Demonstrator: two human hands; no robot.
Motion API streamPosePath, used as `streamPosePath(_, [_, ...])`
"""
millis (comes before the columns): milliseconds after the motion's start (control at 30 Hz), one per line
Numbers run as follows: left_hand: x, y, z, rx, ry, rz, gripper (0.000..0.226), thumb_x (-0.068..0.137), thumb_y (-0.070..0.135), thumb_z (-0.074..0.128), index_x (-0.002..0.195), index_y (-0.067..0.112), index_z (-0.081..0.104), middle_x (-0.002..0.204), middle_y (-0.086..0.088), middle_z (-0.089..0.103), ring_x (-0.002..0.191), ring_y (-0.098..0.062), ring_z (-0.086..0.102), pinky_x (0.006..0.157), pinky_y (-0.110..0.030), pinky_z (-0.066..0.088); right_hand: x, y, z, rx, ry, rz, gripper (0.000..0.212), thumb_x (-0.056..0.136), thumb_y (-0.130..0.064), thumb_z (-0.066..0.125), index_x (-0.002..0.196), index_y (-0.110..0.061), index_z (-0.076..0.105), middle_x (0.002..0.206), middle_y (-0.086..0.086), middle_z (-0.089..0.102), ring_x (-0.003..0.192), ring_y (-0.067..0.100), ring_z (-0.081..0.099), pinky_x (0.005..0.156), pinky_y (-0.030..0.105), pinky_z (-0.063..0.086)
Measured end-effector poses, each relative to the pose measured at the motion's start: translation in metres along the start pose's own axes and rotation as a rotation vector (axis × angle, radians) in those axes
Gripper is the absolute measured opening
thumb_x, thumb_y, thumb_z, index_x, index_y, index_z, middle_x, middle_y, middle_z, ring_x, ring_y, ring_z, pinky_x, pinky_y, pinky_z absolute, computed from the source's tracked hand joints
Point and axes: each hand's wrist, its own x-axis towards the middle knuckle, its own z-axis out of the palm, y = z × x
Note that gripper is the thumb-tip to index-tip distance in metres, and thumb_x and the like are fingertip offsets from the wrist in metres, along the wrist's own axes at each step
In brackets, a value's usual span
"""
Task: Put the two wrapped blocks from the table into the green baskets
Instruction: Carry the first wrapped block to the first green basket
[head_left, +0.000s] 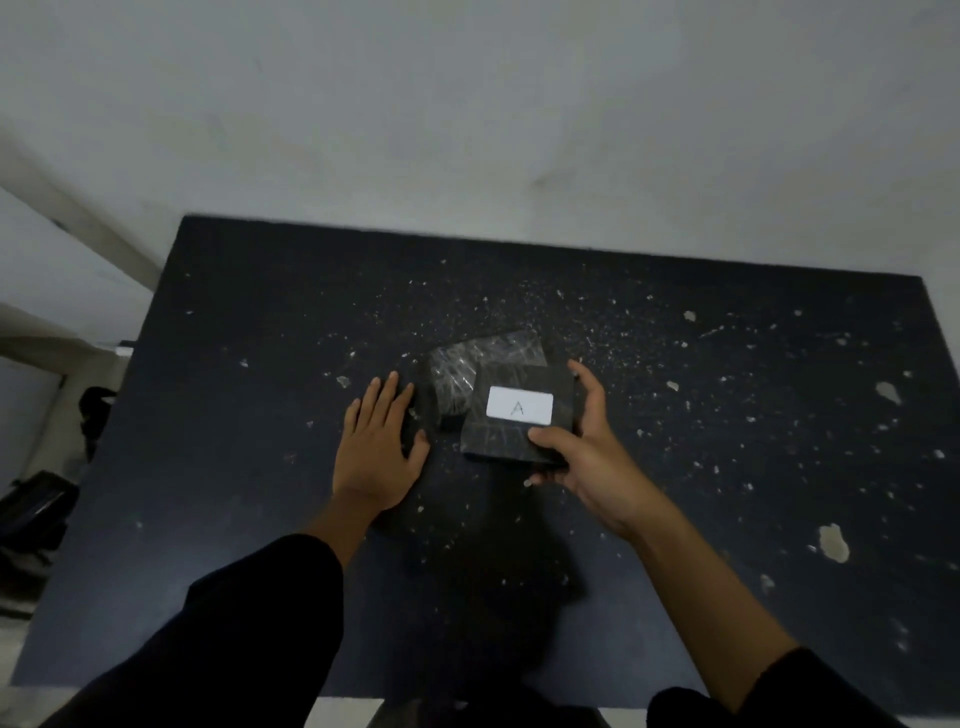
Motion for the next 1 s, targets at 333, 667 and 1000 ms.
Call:
streamPosePath(333, [-0.060,0.007,-0.026,-0.098,-0.238,-0.015,0.063,0.098,0.039,0.043,0.155,0.025,0.019,0.166,0.002,-0.002,0.151,-0.023,-0.007,0.122,-0.045,0.011,-0.078,-0.004,0.018,-0.141,0.157,-0.195,0.094,0.086,-0.009,0.075,0.143,-0.059,0.020,0.126,-0.006,0.064,0.101,0.014,0.070,0.064,0.032,0.059])
streamPosePath(667, [-0.137,0.004,-0.047,-0.243,-0.328,-0.093,0.051,0.099,0.039,0.047,0.148,0.024,0.039,0.159,-0.001,0.031,0.146,-0.023,0.025,0.116,-0.041,0.030,-0.130,0.021,0.020,-0.126,0.293,-0.190,0.089,0.088,-0.008,0.072,0.140,-0.064,0.025,0.122,-0.006,0.066,0.097,0.014,0.072,0.063,0.032,0.059])
streamPosePath(1000, [-0.137,0.124,-0.101,-0.199,-0.124,0.248,0.040,0.098,0.042,0.047,0.135,0.031,0.053,0.135,0.012,0.057,0.120,-0.010,0.054,0.095,-0.030,0.048,-0.195,0.052,-0.031,0.013,0.453,-0.169,0.089,0.089,-0.012,0.072,0.139,-0.065,0.023,0.132,-0.004,0.056,0.105,0.023,0.067,0.063,0.030,0.059])
